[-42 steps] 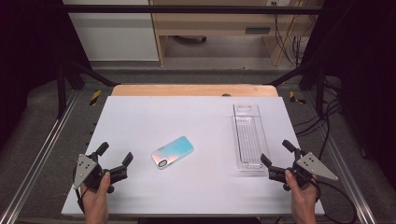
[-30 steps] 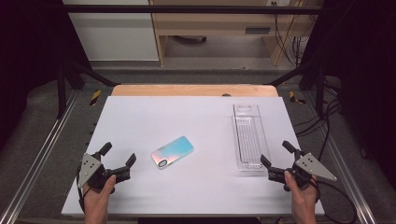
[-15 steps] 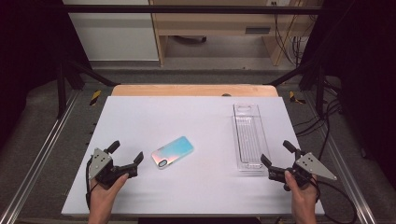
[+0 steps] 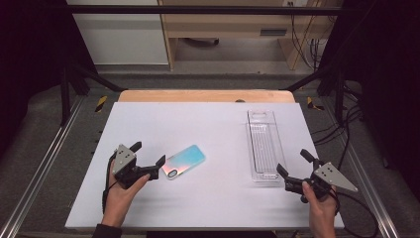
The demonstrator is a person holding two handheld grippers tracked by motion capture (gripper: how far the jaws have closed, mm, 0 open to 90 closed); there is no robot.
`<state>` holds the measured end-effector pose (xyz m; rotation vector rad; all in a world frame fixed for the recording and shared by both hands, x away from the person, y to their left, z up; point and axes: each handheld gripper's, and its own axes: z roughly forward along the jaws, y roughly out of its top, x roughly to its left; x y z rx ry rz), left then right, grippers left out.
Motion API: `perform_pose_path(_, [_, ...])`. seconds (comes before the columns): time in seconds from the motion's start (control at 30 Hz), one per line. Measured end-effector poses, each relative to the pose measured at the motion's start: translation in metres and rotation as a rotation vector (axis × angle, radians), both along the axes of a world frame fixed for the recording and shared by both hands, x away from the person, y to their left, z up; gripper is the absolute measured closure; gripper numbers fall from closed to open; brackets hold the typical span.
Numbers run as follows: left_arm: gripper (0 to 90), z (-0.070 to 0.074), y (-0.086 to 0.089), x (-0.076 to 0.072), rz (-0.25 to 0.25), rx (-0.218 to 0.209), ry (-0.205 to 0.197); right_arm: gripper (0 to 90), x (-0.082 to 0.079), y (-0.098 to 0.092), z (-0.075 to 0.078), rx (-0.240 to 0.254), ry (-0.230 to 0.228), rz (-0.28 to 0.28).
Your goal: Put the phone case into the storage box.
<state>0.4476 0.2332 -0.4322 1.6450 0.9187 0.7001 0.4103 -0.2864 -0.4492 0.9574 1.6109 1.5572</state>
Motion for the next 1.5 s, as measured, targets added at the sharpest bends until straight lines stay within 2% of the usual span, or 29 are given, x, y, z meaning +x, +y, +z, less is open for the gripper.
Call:
perform_pose_path(0.03, [1.9,-0.001,-0.002,0.002,0.000,-0.007,0.021,2.0,0.000,0.000,0.000,0.000,0.001,0.001])
perform_pose_path(0.1, [1.8,-0.002,-0.003,0.003,-0.004,-0.011,0.027,2.0,0.000,0.000,0.000,-0.002,0.001,0.001])
perform_pose_path(0.3, [1.7,-0.001,-0.011,0.011,-0.024,0.019,0.061,2.0,0.000,0.002,0.000,-0.009,0.008,0.003])
perform_pose_path(0.53, [1.7,0.002,-0.021,0.019,-0.053,0.059,0.084,2.0,0.000,0.003,-0.001,-0.019,0.008,0.007])
perform_pose_path(0.73, [1.9,0.000,-0.034,0.038,-0.062,0.133,0.132,2.0,0.000,0.005,-0.001,-0.024,0.012,0.009])
perform_pose_path(0.8, [2.2,-0.003,-0.037,0.046,-0.067,0.132,0.155,2.0,0.000,0.005,-0.001,-0.030,0.009,0.007])
perform_pose_path(0.9, [3.1,-0.003,-0.039,0.050,-0.070,0.138,0.160,2.0,0.000,0.005,-0.001,-0.028,0.011,0.008])
perform_pose_path(0.97, [6.1,-0.005,-0.040,0.057,-0.061,0.146,0.184,2.0,0.001,0.005,-0.001,-0.031,0.016,0.011])
perform_pose_path(1.03, [7.4,-0.006,-0.040,0.060,-0.057,0.149,0.191,2.0,0.001,0.006,-0.001,-0.031,0.018,0.012])
perform_pose_path(1.13, [13.7,-0.007,-0.042,0.066,-0.058,0.166,0.192,2.0,0.001,0.006,-0.002,-0.043,0.017,0.015])
perform_pose_path(1.17, [19.8,-0.007,-0.043,0.068,-0.059,0.175,0.198,2.1,0.001,0.006,-0.002,-0.043,0.017,0.017])
perform_pose_path(1.23, [23.3,-0.008,-0.045,0.072,-0.052,0.181,0.209,2.1,0.001,0.006,-0.002,-0.041,0.010,0.019])
perform_pose_path(1.27, [31.6,-0.007,-0.047,0.074,-0.056,0.183,0.214,2.1,0.000,0.006,-0.002,-0.037,0.012,0.017])
perform_pose_path(1.3, [35.3,-0.007,-0.047,0.074,-0.056,0.183,0.214,2.1,0.000,0.006,-0.002,-0.037,0.012,0.017])
perform_pose_path(1.37, [45.3,-0.005,-0.049,0.077,-0.052,0.216,0.213,2.1,0.000,0.005,-0.001,-0.034,0.015,0.014])
perform_pose_path(1.5, [61.4,-0.007,-0.051,0.079,-0.051,0.223,0.221,2.1,0.000,0.006,-0.001,-0.030,0.018,0.015])
